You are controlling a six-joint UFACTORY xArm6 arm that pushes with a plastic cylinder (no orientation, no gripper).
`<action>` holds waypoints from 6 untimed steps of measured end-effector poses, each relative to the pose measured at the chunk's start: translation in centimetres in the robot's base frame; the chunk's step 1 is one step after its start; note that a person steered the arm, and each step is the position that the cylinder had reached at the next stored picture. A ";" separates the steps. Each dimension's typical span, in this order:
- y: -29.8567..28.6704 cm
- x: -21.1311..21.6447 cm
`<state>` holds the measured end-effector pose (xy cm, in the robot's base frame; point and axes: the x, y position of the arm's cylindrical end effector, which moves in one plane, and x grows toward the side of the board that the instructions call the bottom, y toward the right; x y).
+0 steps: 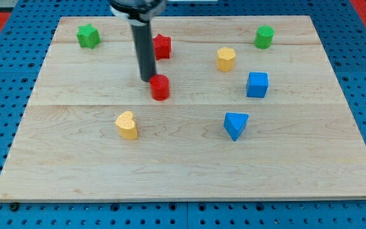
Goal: Move the blue triangle to the right side of the yellow heart
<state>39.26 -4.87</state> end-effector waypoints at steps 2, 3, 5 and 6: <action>7.1 -0.3; 14.8 4.8; 15.0 10.5; 6.9 9.3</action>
